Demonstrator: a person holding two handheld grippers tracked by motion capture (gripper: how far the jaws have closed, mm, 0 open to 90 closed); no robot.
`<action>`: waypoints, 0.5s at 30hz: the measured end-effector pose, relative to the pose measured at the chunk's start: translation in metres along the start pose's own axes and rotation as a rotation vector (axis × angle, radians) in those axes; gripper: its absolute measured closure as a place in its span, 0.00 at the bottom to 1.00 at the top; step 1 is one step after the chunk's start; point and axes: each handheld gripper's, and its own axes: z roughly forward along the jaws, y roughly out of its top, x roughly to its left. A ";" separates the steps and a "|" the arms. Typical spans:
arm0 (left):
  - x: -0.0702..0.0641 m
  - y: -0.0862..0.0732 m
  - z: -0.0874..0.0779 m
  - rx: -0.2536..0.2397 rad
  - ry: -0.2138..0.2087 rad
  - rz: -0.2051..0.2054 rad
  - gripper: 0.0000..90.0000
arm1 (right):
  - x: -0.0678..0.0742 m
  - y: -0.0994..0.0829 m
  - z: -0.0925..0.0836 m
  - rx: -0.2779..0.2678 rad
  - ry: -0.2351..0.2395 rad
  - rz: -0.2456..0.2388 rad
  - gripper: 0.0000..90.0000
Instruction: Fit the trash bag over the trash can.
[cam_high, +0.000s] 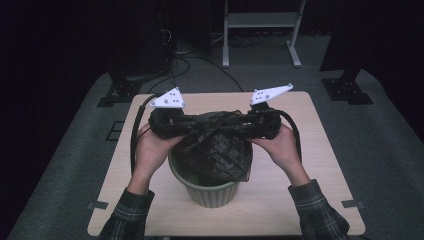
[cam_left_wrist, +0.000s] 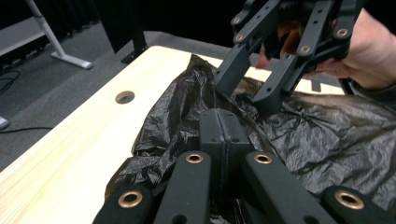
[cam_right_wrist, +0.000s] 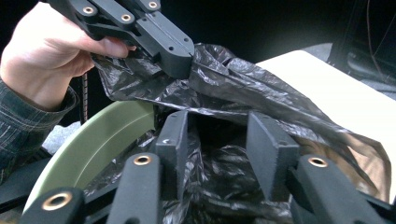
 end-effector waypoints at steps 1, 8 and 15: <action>-0.001 0.000 0.001 -0.002 -0.004 -0.001 1.00 | -0.001 0.000 0.002 0.006 0.012 0.013 0.62; -0.003 -0.001 0.005 -0.009 -0.016 -0.008 1.00 | 0.001 -0.001 0.011 0.034 0.026 0.005 0.60; 0.000 -0.001 -0.001 -0.019 0.013 -0.011 1.00 | 0.004 -0.002 0.019 0.083 -0.027 -0.058 1.00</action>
